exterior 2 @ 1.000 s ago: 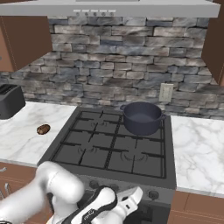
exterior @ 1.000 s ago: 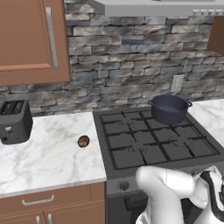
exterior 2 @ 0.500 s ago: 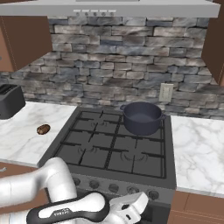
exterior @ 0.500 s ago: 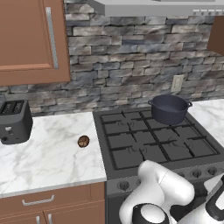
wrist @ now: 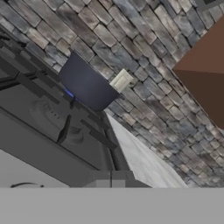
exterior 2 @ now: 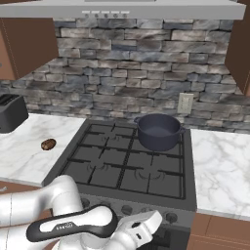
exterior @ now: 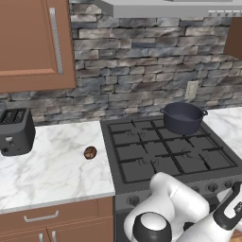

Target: Turn on the burner for the pot on the stove. Wait thirty seconds for the pot to heat up. Then add the potato to the pot.

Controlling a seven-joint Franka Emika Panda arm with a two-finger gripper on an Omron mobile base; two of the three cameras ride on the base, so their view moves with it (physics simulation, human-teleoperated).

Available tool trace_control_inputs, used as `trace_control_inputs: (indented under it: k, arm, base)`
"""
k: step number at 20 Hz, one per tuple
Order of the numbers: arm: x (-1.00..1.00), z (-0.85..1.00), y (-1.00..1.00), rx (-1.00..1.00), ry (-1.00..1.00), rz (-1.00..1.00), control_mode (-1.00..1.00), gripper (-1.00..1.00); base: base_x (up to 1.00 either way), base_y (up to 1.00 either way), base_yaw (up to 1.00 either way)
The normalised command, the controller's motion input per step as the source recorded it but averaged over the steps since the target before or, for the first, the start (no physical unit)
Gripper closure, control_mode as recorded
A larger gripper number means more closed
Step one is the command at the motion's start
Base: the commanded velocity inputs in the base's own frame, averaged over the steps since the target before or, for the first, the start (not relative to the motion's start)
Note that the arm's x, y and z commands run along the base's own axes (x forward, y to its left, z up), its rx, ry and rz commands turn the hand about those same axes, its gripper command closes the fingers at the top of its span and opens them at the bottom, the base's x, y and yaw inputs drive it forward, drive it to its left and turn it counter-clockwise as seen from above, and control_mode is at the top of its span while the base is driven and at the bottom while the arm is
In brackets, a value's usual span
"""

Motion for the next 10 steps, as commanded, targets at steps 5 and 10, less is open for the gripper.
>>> trace_control_inputs:
  k: [5, 10]
  arm:
    - [0.0, -0.01, 0.0, 0.0, 0.0, 0.0, -1.0, 1.0]
    - [0.0, 0.0, 0.0, 0.0, 0.0, 0.0, -1.0, 1.0]
  base:
    - [0.0, 0.0, 0.0]
    - [0.0, 0.0, 0.0]
